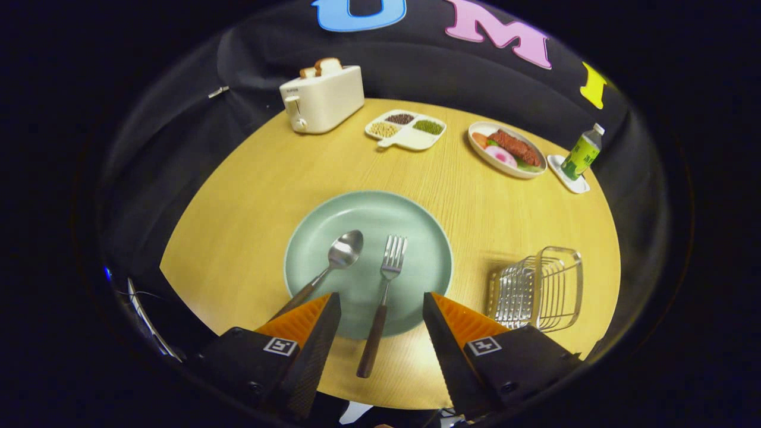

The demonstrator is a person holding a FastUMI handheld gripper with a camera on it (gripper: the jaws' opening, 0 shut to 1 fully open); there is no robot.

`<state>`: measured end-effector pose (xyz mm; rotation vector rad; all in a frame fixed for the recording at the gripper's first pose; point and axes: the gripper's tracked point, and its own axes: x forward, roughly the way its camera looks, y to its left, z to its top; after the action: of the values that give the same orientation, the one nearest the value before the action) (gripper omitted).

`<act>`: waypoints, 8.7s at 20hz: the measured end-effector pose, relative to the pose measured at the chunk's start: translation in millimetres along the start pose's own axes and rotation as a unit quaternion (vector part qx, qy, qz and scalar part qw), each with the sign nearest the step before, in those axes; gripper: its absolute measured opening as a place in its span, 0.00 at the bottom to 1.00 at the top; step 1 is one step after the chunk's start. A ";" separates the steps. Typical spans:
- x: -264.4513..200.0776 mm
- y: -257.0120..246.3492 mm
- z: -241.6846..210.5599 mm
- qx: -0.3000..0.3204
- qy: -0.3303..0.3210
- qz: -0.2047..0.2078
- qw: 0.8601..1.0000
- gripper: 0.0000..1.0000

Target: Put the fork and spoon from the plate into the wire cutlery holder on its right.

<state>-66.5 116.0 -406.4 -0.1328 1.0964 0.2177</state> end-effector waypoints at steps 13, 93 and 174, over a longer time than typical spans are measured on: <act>47.8 -3.1 -28.7 0.041 0.137 -0.014 0.990 0.49; -150.0 -81.6 115.7 0.183 -0.140 -0.009 0.973 0.99; -68.8 -166.8 -6.3 0.197 0.234 0.052 0.951 0.09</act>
<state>-62.1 -54.8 -348.0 0.2437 1.6005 0.0555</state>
